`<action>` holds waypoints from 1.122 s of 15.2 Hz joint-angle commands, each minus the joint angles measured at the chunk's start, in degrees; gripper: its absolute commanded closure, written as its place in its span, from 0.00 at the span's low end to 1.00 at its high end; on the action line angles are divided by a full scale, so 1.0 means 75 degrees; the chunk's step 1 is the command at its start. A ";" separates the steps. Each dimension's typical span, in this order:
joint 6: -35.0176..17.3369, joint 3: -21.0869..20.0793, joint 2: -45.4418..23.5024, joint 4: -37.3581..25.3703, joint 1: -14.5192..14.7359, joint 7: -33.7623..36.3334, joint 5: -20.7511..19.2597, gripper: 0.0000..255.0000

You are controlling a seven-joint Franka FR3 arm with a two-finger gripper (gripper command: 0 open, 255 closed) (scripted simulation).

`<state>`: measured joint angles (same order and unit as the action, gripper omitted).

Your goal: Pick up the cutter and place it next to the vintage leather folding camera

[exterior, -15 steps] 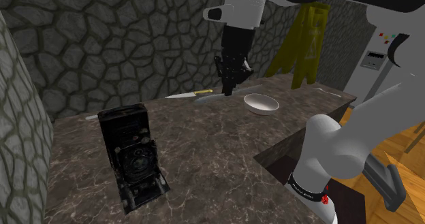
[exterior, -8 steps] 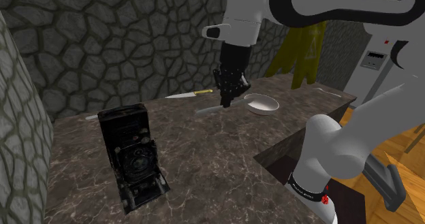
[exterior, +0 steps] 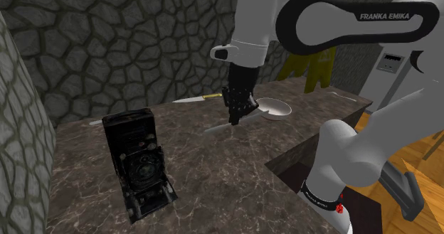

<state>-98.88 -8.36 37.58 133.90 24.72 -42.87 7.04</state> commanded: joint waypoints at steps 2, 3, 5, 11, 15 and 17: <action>-0.0299 -0.0013 0.0003 0.0300 0.0003 -0.0026 0.0014 1.00; -0.0399 -0.0020 0.0009 0.0406 0.0006 -0.0031 0.0021 1.00; -0.0602 -0.0036 0.0017 0.0616 0.0013 -0.0040 0.0037 1.00; -0.1223 -0.0087 -0.0005 0.1216 0.0034 -0.0068 0.0086 1.00; -0.1651 -0.0124 -0.0058 0.1591 0.0048 -0.0085 0.0122 1.00; -0.1870 -0.0144 -0.0098 0.1771 0.0054 -0.0094 0.0140 1.00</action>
<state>-112.04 -9.35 36.75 146.25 25.05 -43.56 7.98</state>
